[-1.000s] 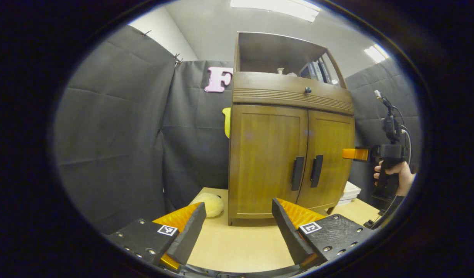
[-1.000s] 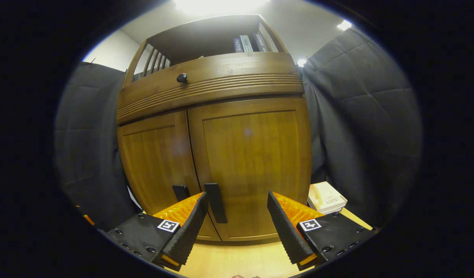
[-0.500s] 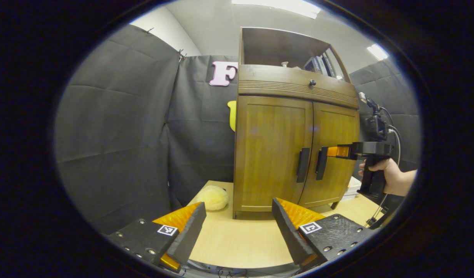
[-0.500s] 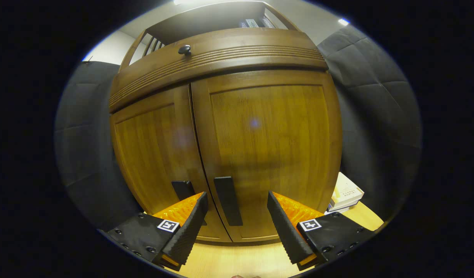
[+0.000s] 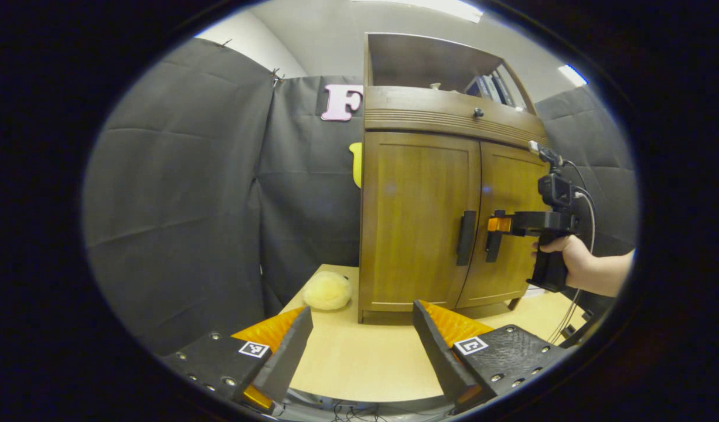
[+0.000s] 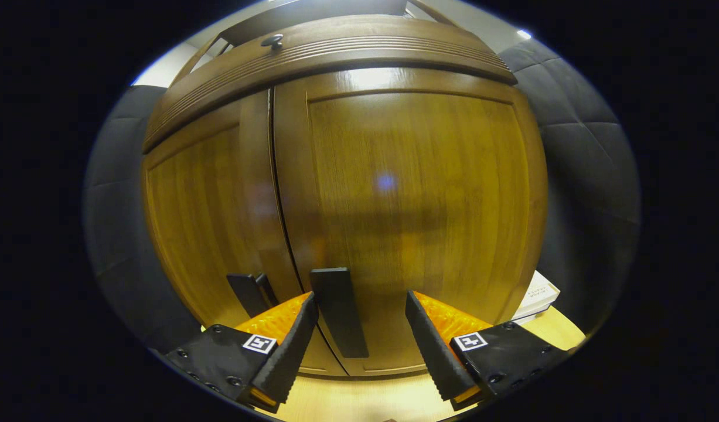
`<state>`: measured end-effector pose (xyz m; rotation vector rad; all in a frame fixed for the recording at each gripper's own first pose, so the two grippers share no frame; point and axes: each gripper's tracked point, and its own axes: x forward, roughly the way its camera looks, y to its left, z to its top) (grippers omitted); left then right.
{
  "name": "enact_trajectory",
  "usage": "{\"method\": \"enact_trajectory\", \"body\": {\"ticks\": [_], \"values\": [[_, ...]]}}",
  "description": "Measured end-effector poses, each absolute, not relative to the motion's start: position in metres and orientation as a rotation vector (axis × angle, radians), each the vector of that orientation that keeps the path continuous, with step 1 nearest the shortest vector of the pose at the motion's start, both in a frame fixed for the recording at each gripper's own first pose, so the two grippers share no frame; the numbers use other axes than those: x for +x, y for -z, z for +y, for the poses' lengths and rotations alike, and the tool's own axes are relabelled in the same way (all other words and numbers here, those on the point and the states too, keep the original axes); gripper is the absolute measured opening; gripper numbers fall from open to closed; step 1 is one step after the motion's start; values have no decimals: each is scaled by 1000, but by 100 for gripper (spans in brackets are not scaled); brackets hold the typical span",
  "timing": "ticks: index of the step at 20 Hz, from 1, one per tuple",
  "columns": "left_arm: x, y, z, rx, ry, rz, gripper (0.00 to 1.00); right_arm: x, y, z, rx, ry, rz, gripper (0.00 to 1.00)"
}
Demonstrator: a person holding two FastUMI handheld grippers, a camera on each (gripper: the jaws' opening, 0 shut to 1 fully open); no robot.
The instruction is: Open the right door of the double-door shoe cabinet with the right hand, and open the left door with the left hand.
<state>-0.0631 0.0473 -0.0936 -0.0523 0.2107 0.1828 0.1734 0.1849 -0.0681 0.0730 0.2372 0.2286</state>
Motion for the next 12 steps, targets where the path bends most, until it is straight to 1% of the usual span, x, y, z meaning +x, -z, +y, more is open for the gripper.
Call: {"method": "enact_trajectory", "body": {"ticks": [2, 3, 5, 6, 7, 8, 9, 11, 12], "values": [[-61, 93, 45, -48, -180, 210, 100, 179, 73, 191, 66, -241, 240, 80], [-60, 94, 44, -47, -178, 212, 100, 175, 70, 200, 67, -284, 249, 64], [-59, 95, 42, -46, -173, 219, 100, 180, 75, 200, -2, -253, 250, 32], [-60, 95, 39, -47, -169, 218, 100, 180, 75, 199, -14, -252, 239, 32], [-59, 94, 38, -48, -163, 216, 100, 177, 73, 200, -6, -263, 243, 25], [-60, 94, 38, -47, -158, 215, 98, 178, 74, 200, 12, -285, 242, 18], [-60, 94, 37, -47, -153, 214, 100, 179, 73, 201, 37, -310, 260, 12], [-60, 94, 33, -49, -141, 212, 100, 176, 76, 198, 11, -346, 279, 5], [-58, 95, 31, -50, -134, 211, 100, 174, 75, 196, -7, -349, 269, 5]]}}
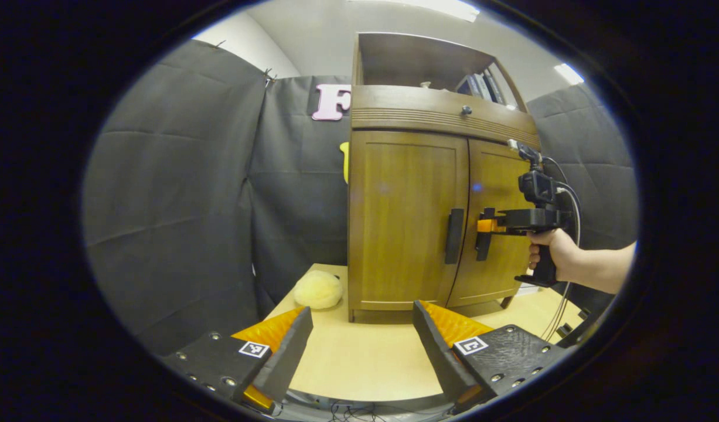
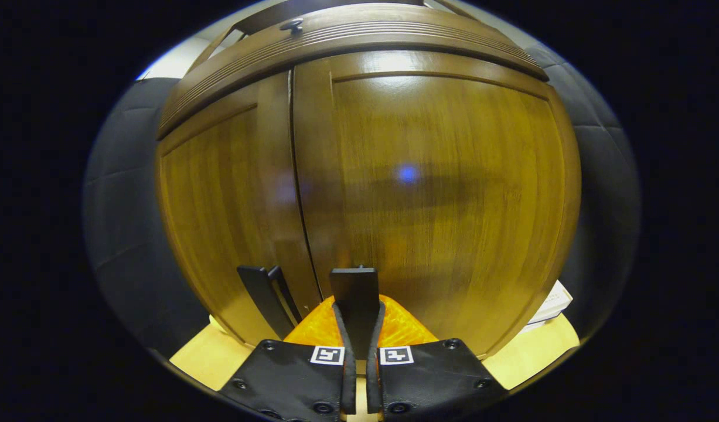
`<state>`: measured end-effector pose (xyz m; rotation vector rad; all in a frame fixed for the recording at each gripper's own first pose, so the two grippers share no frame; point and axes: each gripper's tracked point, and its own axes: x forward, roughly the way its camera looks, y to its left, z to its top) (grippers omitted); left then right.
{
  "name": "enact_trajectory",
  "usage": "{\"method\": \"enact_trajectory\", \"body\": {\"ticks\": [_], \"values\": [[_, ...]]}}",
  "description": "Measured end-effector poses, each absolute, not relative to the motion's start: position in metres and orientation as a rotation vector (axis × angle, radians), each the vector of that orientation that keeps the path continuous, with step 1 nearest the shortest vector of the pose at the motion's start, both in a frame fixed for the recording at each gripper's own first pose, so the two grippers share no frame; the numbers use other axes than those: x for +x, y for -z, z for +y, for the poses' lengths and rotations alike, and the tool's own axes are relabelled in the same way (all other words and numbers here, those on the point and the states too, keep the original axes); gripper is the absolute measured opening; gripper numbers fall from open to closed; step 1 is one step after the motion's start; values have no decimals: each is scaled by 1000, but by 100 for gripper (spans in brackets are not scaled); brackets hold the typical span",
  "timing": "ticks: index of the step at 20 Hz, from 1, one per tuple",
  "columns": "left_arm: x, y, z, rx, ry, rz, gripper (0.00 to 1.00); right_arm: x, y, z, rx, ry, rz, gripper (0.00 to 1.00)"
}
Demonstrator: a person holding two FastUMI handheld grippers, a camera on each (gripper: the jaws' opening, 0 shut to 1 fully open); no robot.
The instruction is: Open the right door of the double-door shoe cabinet with the right hand, and open the left door with the left hand.
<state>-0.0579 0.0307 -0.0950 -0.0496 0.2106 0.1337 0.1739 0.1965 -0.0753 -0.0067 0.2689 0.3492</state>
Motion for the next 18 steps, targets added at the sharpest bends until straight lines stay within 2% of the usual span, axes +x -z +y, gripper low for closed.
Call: {"method": "enact_trajectory", "body": {"ticks": [3, 6, 7, 8, 9, 10, 11, 13, 14, 16, 18], "values": [[-54, 91, 27, -44, -114, 197, 100, 159, 76, 193, 8, -347, 272, 8], [-54, 93, 21, -61, -82, 184, 98, 143, 77, 186, 9, -364, 281, 8], [-53, 95, 18, -67, -68, 187, 100, 137, 77, 184, 8, -371, 278, 5], [-51, 100, 15, -70, -55, 192, 98, 134, 77, 183, 15, -373, 283, 8], [-49, 101, 13, -74, -45, 196, 100, 129, 77, 181, 30, -368, 284, 8], [-48, 101, 10, -85, -32, 196, 98, 126, 78, 179, 38, -362, 284, 8], [-46, 100, 6, -101, -14, 190, 98, 123, 77, 177, 33, -358, 280, 5], [-42, 97, 0, -125, 15, 180, 100, 111, 77, 168, 25, -347, 275, 5], [-37, 96, -2, -131, 24, 178, 100, 105, 76, 163, 26, -342, 275, 8], [-30, 97, -6, -133, 58, 176, 100, 93, 75, 151, 31, -338, 278, 5], [-23, 96, -14, -116, 98, 178, 98, 75, 73, 132, 58, -343, 292, 8]]}}
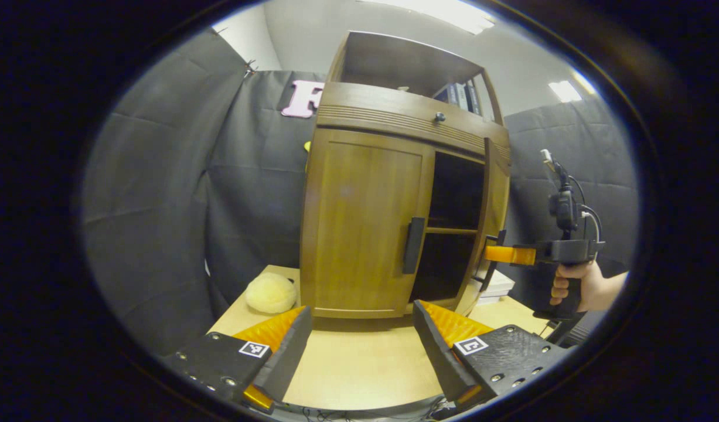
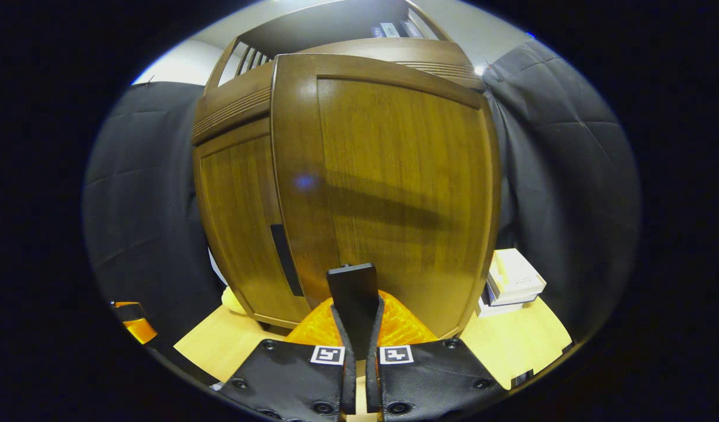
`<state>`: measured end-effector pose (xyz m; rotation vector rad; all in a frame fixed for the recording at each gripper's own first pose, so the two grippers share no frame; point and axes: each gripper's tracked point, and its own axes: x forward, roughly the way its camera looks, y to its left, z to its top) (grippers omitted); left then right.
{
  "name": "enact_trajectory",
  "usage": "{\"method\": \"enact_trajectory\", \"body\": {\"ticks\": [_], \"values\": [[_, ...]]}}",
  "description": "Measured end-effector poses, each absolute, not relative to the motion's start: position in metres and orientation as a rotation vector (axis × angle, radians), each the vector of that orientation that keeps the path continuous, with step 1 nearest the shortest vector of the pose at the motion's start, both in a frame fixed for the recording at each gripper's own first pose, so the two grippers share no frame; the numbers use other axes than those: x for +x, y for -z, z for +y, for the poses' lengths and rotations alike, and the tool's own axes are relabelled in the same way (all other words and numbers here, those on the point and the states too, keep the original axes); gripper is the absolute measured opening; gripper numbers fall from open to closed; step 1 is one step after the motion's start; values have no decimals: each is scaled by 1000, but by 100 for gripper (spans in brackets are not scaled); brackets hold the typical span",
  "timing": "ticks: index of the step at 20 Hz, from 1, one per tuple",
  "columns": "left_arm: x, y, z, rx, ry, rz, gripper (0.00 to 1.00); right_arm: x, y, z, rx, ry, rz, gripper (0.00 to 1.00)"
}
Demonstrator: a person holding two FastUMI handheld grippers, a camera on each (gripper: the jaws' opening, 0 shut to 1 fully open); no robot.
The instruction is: Open the right door of the double-door shoe cabinet with the right hand, and open the left door with the left hand.
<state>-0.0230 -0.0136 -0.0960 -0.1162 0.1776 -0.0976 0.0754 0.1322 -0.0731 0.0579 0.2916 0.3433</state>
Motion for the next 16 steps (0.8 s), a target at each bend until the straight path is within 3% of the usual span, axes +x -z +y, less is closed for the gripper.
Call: {"method": "enact_trajectory", "body": {"ticks": [4, 7, 9, 10, 12, 13, 14, 16], "values": [[-8, 90, -39, -86, 174, 162, 100, 50, 74, 95, 53, -313, 296, 4], [4, 83, -65, -60, 198, 174, 100, 35, 75, 68, 95, -298, 311, 12], [9, 75, -85, -55, 219, 167, 100, 26, 76, 48, 111, -286, 301, 4], [11, 73, -93, -57, 231, 167, 100, 24, 77, 36, 118, -269, 293, 8], [17, 70, -107, -56, 248, 174, 100, 23, 74, 11, 151, -232, 295, 4], [21, 67, -111, -52, 246, 173, 100, 20, 75, -2, 169, -216, 300, 11], [26, 67, -115, -49, 244, 178, 100, 19, 75, -16, 188, -196, 307, 4], [30, 68, -125, -42, 241, 190, 100, 15, 78, -42, 240, -172, 320, 10]]}}
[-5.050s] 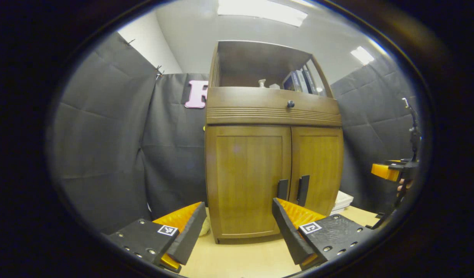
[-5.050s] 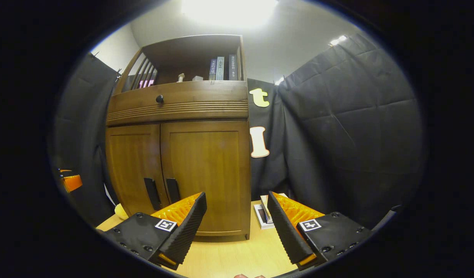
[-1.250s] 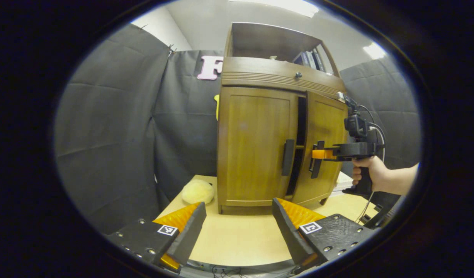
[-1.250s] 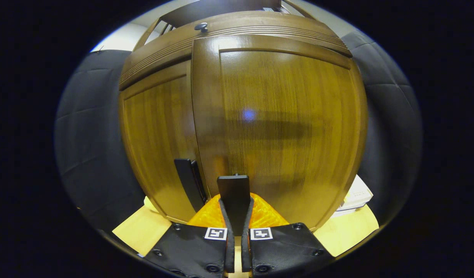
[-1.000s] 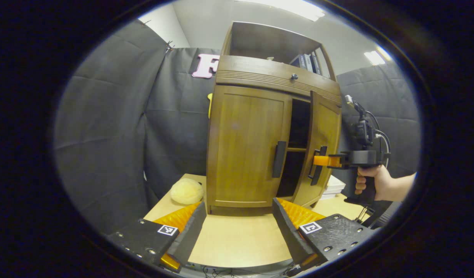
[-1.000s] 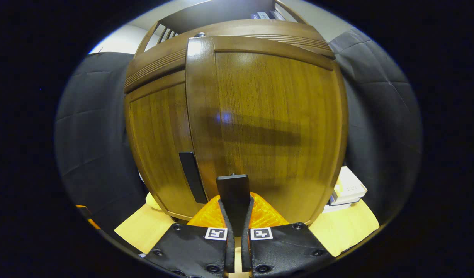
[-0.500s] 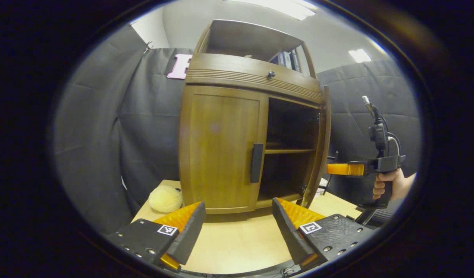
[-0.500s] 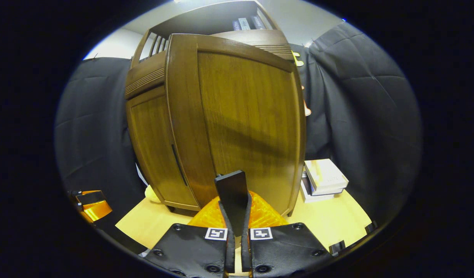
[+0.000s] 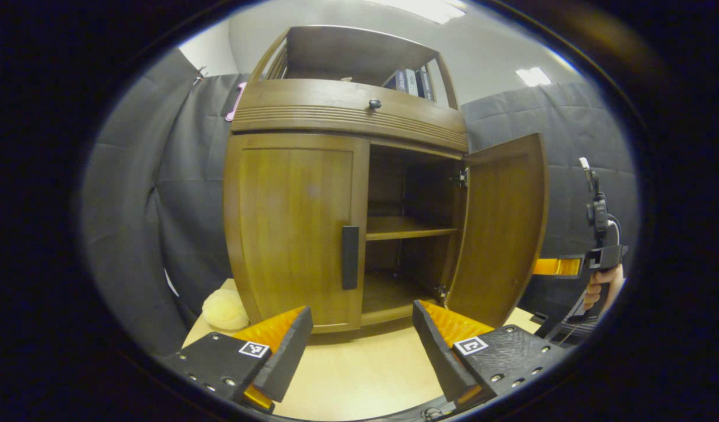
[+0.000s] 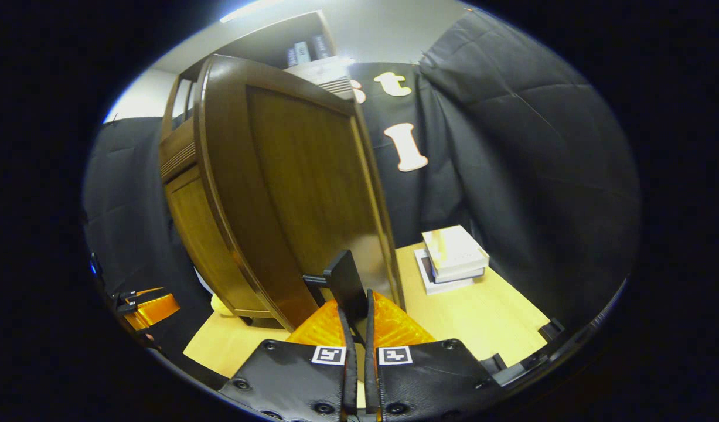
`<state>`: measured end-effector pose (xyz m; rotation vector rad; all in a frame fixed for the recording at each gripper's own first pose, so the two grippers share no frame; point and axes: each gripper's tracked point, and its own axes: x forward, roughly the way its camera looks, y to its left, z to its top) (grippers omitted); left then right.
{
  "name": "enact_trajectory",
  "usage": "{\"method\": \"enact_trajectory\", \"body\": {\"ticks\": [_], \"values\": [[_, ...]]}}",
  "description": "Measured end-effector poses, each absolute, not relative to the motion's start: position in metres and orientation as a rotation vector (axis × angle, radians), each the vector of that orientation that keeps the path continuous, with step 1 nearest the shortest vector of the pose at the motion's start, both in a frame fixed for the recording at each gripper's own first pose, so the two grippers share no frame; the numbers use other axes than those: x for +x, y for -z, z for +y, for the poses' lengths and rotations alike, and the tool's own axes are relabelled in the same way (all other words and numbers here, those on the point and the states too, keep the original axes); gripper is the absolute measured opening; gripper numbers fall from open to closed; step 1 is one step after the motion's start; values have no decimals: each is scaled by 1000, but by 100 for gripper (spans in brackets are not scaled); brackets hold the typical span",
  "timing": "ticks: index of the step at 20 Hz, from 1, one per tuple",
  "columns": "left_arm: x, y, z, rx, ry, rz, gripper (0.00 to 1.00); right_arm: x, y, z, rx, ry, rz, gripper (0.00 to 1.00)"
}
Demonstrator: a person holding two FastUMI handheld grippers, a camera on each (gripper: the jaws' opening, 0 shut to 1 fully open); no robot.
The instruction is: Open the right door of the double-door shoe cabinet with the right hand, and open the left door with the left hand.
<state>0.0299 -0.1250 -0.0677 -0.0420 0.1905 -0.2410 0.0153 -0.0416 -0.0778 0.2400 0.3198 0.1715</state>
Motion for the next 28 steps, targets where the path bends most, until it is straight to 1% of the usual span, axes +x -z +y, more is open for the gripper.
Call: {"method": "enact_trajectory", "body": {"ticks": [2, 3, 6, 9, 10, 11, 12, 13, 19, 20, 21, 22, 23, 24, 26, 27, 28], "values": [[32, 69, -134, -32, 241, 195, 100, 17, 78, -58, 276, -179, 310, 10], [35, 71, -139, -25, 241, 202, 100, 19, 78, -66, 284, -180, 307, 6], [46, 71, -154, -12, 243, 216, 100, 24, 80, -89, 264, -181, 301, 7], [56, 66, -169, -5, 248, 212, 100, 28, 81, -97, 255, -220, 302, 6], [56, 64, -176, 0, 249, 210, 100, 29, 82, -99, 249, -232, 302, 2], [59, 63, -183, 2, 251, 209, 100, 30, 82, -102, 245, -243, 302, 2], [61, 62, -191, 0, 253, 209, 100, 31, 82, -105, 244, -252, 301, 6], [63, 60, -198, -5, 256, 207, 100, 32, 83, -108, 243, -262, 302, 2], [75, 61, -234, -10, 266, 203, 100, 37, 85, -114, 202, -349, 305, 2], [78, 61, -238, -12, 265, 203, 100, 38, 85, -115, 195, -360, 305, 3], [82, 62, -243, -18, 264, 204, 100, 39, 85, -116, 192, -369, 306, 6], [85, 64, -248, -28, 262, 206, 100, 39, 86, -116, 191, -375, 308, 2], [88, 65, -252, -42, 261, 209, 100, 38, 88, -118, 189, -377, 310, 3], [90, 65, -256, -56, 261, 212, 100, 37, 88, -119, 181, -374, 311, 6], [93, 63, -259, -69, 260, 208, 100, 35, 87, -118, 160, -356, 310, 6], [95, 62, -260, -66, 269, 205, 100, 34, 88, -117, 155, -342, 309, 2], [96, 62, -261, -58, 283, 202, 100, 32, 86, -119, 154, -325, 306, 6]]}}
